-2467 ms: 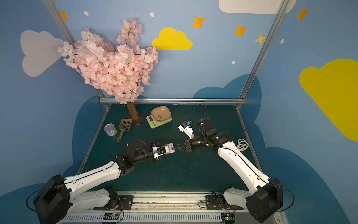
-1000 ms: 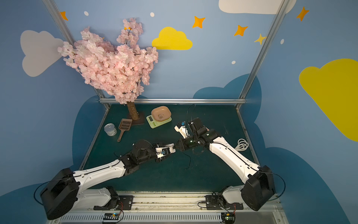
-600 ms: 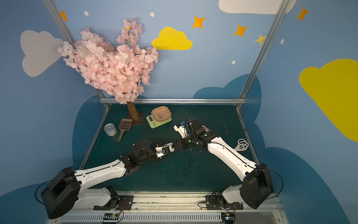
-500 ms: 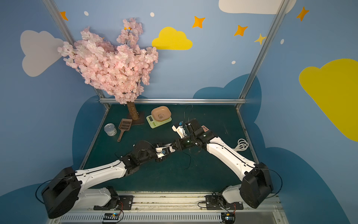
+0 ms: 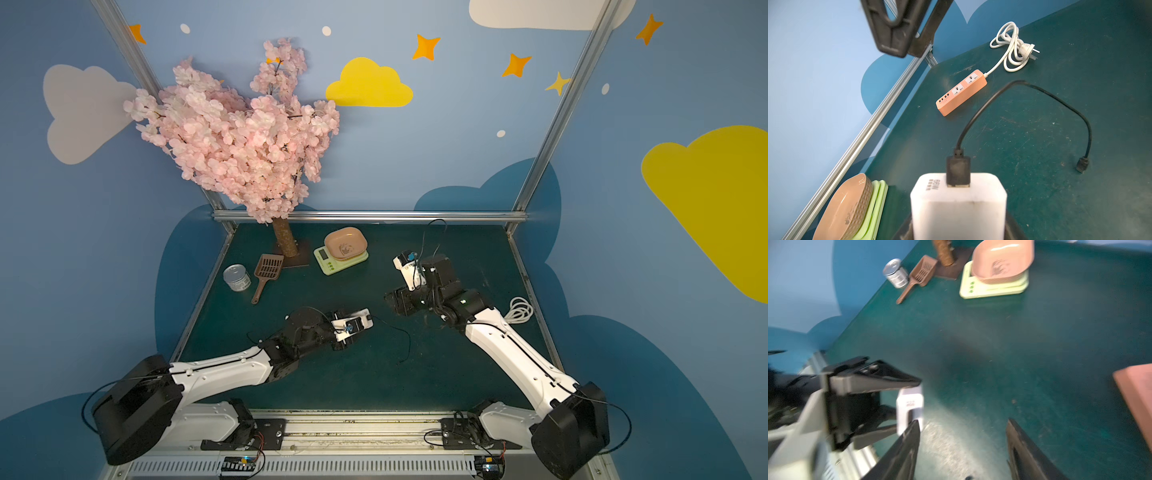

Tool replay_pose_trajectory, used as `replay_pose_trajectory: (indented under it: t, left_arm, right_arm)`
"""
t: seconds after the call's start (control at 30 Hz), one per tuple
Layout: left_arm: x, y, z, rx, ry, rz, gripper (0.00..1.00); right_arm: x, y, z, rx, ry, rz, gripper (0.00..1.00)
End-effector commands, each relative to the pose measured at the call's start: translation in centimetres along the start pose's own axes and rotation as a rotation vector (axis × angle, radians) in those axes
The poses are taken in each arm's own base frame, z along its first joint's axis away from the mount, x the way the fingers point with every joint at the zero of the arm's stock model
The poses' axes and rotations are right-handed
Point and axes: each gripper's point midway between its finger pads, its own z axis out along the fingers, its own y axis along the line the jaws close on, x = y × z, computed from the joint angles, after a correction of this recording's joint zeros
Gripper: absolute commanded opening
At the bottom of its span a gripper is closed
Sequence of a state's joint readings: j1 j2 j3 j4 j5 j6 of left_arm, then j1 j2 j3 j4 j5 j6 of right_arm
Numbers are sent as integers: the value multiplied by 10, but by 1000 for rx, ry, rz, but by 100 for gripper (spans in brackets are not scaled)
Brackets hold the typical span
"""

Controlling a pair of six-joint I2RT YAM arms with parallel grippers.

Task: Charge the electronic scale
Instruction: Insert the charging cable into the plug, then move the socket to the center of the board.

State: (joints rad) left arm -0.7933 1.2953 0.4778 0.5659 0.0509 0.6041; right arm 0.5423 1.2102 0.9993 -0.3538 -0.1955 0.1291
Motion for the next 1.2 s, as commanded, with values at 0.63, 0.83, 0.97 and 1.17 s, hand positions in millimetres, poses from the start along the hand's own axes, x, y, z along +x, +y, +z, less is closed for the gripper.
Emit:
replay_pose_trajectory:
  t: [0.63, 0.83, 0.97, 1.17]
  left_arm:
    - [-27, 14, -23, -57, -91, -36, 34]
    - [-32, 15, -29, -61, -106, -36, 34]
    - [-32, 15, -30, -63, -106, -38, 34]
    - [-35, 14, -34, -57, -123, -42, 34]
  right_arm:
    - [0, -247, 93, 374, 264, 572, 62]
    - [16, -258, 119, 317, 322, 633, 59]
    - [25, -254, 131, 263, 359, 648, 48]
    - [45, -244, 141, 226, 411, 658, 38]
